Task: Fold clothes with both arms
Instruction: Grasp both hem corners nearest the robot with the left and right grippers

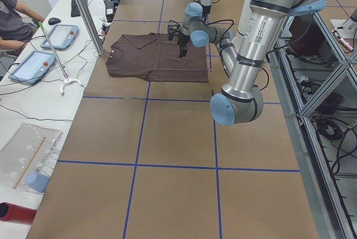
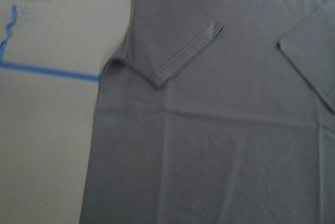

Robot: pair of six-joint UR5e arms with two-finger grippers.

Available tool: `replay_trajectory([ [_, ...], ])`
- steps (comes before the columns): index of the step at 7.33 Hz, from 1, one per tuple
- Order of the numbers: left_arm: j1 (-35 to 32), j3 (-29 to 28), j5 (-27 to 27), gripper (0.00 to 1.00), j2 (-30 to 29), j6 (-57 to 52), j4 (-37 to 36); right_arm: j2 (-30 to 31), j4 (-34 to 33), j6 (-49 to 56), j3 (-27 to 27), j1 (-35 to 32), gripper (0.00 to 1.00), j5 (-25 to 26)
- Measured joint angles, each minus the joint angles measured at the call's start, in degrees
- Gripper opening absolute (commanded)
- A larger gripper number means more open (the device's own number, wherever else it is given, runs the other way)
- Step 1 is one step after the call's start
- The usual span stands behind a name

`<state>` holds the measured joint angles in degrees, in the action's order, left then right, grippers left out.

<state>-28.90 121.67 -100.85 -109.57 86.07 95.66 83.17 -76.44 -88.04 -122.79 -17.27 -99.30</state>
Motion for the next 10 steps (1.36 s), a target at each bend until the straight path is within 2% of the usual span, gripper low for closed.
replay_trajectory([
  [2, 11.2, 1.7, 7.2, 0.96, 4.8, 13.9, -0.1, -0.2, 0.3, 0.5, -1.7, -1.4, 0.0, -0.3],
  [4, 17.6, -0.1, 11.2, 0.94, 7.4, 22.9, -0.4, -0.6, 0.5, 0.6, -2.3, -2.0, 0.0, -0.3],
  [10, 19.8, -5.3, 13.0, 0.9, 8.2, 25.9, -1.6, -1.4, 0.5, 0.7, -2.4, -2.3, 0.0, -0.3],
])
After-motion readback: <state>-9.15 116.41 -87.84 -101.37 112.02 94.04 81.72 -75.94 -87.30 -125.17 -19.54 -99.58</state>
